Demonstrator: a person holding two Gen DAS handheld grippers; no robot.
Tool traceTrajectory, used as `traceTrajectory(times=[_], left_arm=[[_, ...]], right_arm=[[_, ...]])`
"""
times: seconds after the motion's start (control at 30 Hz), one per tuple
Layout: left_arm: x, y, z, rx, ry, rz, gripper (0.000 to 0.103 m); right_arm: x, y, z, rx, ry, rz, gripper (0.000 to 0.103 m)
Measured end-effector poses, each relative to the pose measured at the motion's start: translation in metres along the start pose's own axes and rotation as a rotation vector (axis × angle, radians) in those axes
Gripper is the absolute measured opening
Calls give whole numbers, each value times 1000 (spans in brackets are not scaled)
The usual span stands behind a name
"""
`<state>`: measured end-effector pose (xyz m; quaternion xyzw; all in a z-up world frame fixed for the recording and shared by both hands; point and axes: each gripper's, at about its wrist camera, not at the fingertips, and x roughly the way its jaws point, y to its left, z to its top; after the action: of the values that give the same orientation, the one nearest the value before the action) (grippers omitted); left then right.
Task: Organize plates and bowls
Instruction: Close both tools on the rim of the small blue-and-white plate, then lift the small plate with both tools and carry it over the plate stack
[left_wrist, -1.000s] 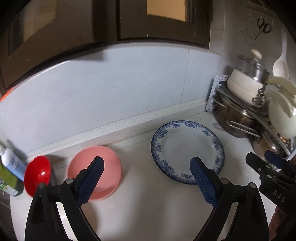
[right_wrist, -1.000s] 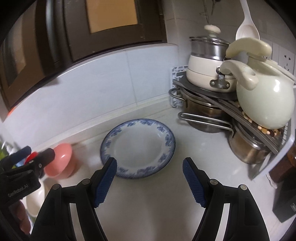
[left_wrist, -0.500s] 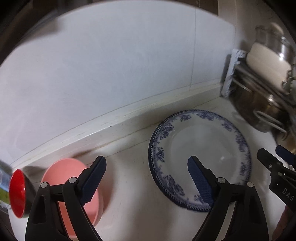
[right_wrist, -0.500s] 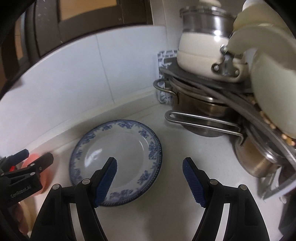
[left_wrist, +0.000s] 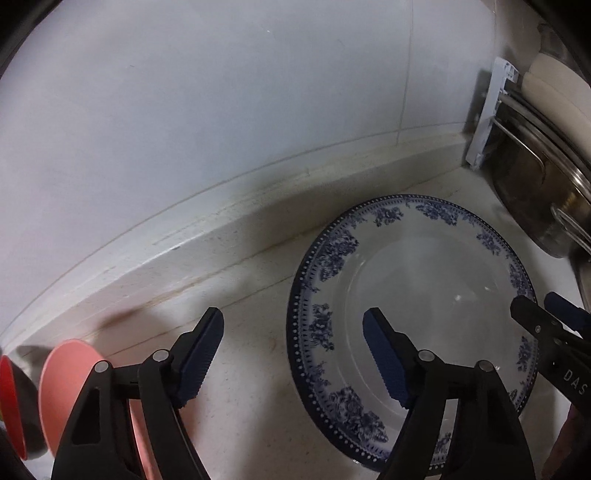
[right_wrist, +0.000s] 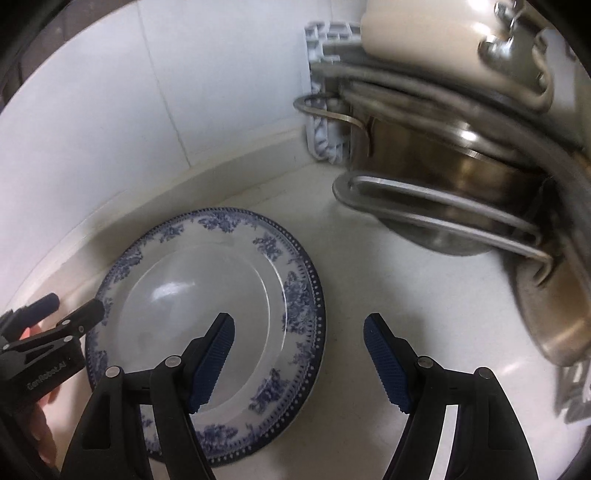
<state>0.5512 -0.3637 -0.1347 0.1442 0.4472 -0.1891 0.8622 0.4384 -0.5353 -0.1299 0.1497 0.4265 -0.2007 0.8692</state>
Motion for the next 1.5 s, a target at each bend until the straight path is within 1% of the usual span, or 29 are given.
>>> traceTrajectory(times=[0.07, 0.2, 0.27, 0.33, 0.43, 0.5, 0.53, 0.63, 0.7, 0.83, 0.9, 0.97, 1.17, 1.3, 1.5], left_arm=[[5, -2, 1, 8, 11, 4, 74], [10, -3, 3, 2, 29, -14, 68], [13, -4, 4, -2, 44, -19, 60], [14, -4, 5, -3, 49, -30, 58], [16, -5, 7, -2, 54, -36, 53], [17, -4, 8, -5, 65, -53, 50], [18, -4, 8, -8, 71, -58, 48], [24, -8, 13, -27, 80, -79, 44], [25, -7, 13, -42, 87, -98, 39], [25, -9, 14, -43, 87, -85, 37], [22, -7, 13, -49, 87, -80, 37], [21, -7, 12, -48, 84, -76, 36], [13, -10, 9, -37, 56, -48, 36], [10, -9, 8, -43, 51, -48, 36], [-4, -6, 0, -50, 31, -57, 36]], right_arm=[[3, -1, 0, 11, 9, 1, 69], [5, -3, 0, 15, 18, 0, 65], [7, -2, 1, 15, 25, 2, 63], [9, -1, 3, 15, 36, 11, 60], [12, 0, 4, 14, 48, 22, 57], [12, 1, 4, 14, 52, 22, 54], [12, 2, 4, 10, 55, 22, 54], [15, 3, 7, -2, 63, 21, 48], [16, 5, 8, -11, 69, 18, 44], [13, 7, 7, -20, 77, 12, 42], [13, 6, 8, -19, 81, 4, 36], [13, 6, 9, -18, 86, 0, 35], [12, 5, 9, -19, 92, 7, 34], [11, 4, 9, -20, 95, 18, 34], [6, 3, 10, -24, 84, 6, 34]])
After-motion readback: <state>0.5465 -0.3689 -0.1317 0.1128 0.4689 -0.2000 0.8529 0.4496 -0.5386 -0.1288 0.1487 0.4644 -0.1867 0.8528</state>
